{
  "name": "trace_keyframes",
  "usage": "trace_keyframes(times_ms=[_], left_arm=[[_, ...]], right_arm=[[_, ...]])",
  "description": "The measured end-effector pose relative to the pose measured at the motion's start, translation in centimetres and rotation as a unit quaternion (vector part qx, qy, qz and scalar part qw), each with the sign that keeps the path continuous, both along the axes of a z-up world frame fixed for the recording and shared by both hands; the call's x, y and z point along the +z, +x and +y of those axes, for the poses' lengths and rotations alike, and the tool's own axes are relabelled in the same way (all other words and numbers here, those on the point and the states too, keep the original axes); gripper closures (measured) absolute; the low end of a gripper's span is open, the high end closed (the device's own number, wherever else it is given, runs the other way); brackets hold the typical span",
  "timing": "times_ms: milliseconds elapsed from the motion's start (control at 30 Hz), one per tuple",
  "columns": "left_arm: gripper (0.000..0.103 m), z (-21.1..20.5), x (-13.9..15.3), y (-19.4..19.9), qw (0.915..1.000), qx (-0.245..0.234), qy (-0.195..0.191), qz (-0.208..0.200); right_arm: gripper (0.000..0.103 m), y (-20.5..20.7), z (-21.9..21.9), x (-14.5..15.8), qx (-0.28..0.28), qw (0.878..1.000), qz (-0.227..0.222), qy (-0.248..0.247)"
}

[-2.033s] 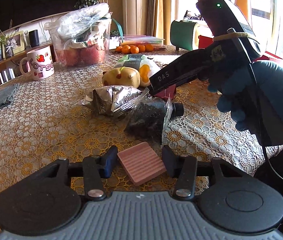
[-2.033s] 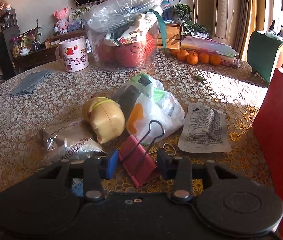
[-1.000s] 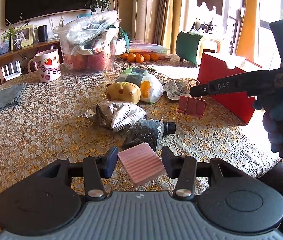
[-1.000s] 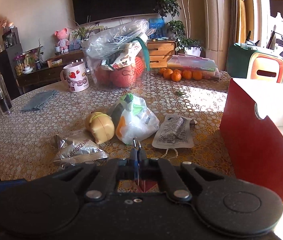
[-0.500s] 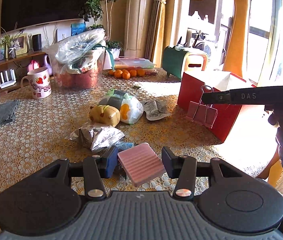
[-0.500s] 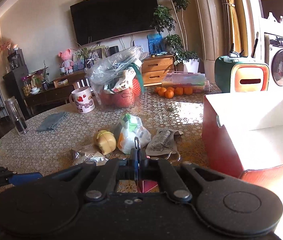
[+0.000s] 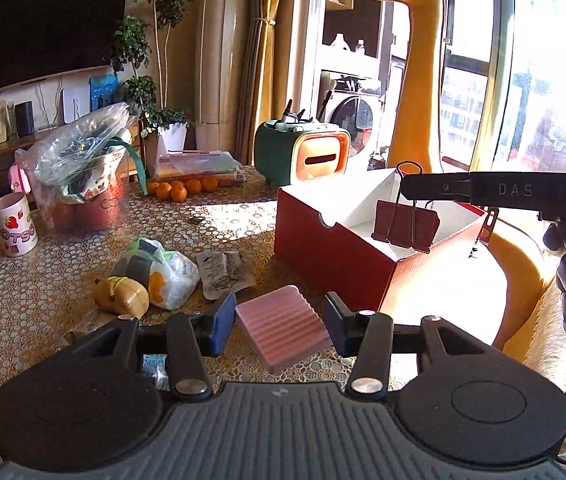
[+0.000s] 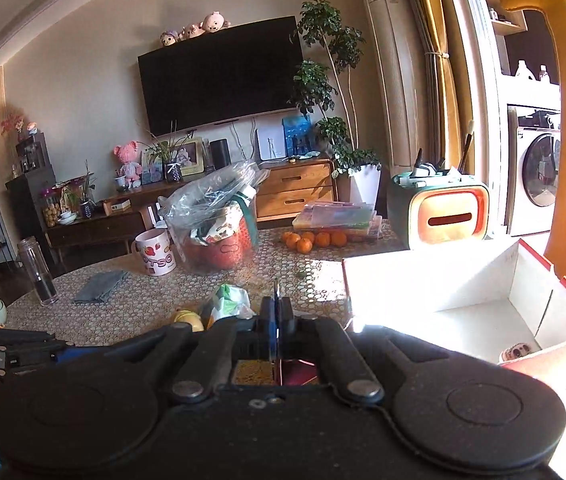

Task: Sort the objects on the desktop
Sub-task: 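Carry the pink pad and binder clip with both grippers into the red box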

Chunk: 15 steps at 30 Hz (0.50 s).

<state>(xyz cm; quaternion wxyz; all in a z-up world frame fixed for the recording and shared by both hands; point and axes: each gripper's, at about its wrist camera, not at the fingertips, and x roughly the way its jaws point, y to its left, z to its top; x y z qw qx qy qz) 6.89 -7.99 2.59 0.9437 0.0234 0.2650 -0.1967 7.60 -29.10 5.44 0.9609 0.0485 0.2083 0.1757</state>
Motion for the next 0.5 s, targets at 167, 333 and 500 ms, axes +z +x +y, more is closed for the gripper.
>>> trace_keyframes(times_ms=[167, 333, 500], left_arm=[[0.056, -3.4, 1.1, 1.3, 0.9995, -0.027, 0.01, -0.009], [0.056, -6.9, 1.8, 3.3, 0.9985, -0.049, 0.019, -0.012], [0.056, -10.1, 1.8, 5.5, 0.997, -0.07, 0.031, -0.008]], right_arm=[[0.102, 0.8, -2.9, 0.5, -0.019, 1.0, -0.011, -0.006], [0.102, 2.1, -5.7, 0.4, -0.038, 0.999, -0.012, -0.003], [0.102, 3.2, -8.5, 0.0, -0.058, 0.998, -0.009, 0.002]])
